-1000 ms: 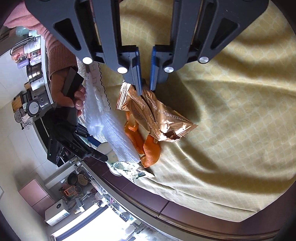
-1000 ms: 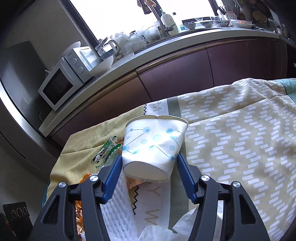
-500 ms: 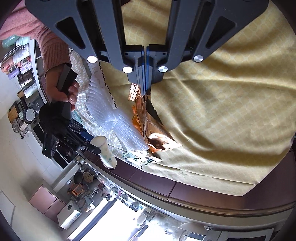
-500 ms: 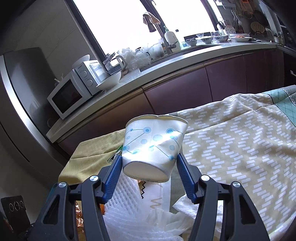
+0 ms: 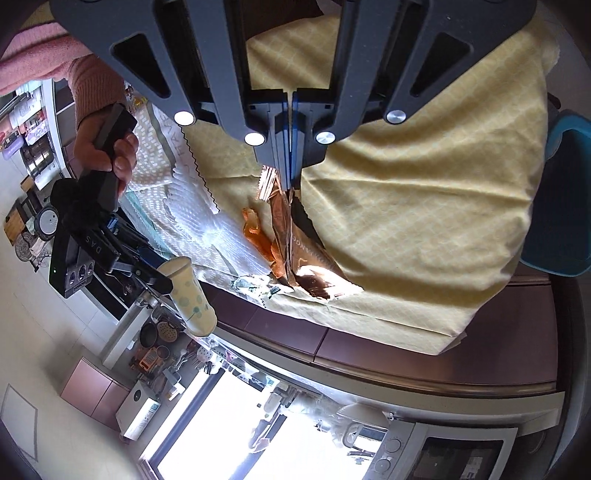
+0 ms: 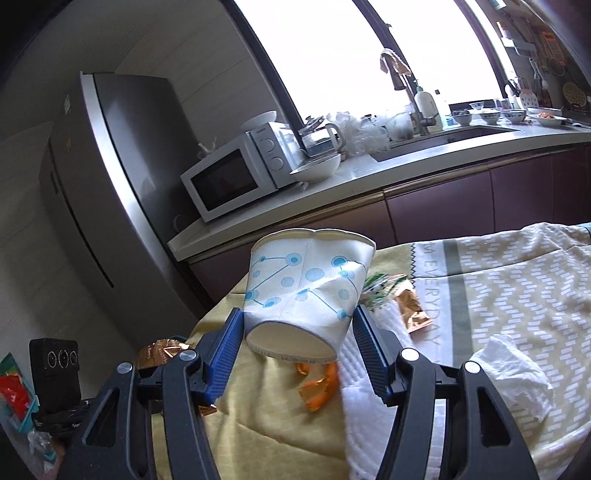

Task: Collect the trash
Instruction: 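Carry the wrapper and cup to the teal bin and release both, then grasp the orange peel with the left tool while the right tool grasps the white tissue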

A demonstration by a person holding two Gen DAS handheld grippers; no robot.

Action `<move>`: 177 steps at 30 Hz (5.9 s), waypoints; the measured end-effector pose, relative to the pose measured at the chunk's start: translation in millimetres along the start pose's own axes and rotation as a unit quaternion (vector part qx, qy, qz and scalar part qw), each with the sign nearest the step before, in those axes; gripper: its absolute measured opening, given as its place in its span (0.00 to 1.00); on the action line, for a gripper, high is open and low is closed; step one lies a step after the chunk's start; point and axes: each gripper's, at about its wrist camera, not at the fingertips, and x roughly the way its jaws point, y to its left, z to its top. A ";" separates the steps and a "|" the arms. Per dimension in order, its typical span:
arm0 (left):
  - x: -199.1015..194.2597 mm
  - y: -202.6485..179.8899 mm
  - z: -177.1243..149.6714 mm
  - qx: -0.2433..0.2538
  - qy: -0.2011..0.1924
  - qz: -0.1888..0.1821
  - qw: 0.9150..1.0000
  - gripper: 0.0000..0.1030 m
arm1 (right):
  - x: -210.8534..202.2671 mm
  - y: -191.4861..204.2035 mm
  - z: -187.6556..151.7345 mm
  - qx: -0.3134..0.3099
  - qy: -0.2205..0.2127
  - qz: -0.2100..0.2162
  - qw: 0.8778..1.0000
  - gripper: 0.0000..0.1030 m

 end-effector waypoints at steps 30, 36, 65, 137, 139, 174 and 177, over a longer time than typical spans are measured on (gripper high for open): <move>-110.4 69.5 -19.3 -0.060 -0.064 0.093 0.992 0.01 | 67.1 118.7 -45.1 -0.090 0.089 0.120 0.985 0.57; -129.0 85.5 -22.0 -0.076 -0.077 0.117 0.987 0.01 | 85.3 139.2 -50.8 -0.106 0.110 0.141 0.978 0.57; -154.2 199.4 -8.9 -0.152 -0.082 0.226 0.959 0.01 | 208.5 254.8 -63.3 -0.208 0.223 0.184 0.935 0.57; 120.0 -59.8 17.8 0.085 0.078 0.004 0.993 0.24 | -46.0 -124.0 -32.1 0.028 0.057 -0.192 0.979 0.62; 129.1 -61.7 19.4 0.084 0.086 0.010 0.993 0.24 | -42.1 -130.9 -33.3 0.027 0.066 -0.194 0.978 0.62; 164.3 -76.0 32.9 0.057 0.106 0.000 0.993 0.03 | -54.4 -143.9 -24.7 0.050 0.053 -0.163 0.984 0.06; 151.6 -81.3 31.7 0.070 0.094 -0.001 0.993 0.03 | -61.2 -137.3 -19.7 0.049 0.039 -0.155 0.986 0.06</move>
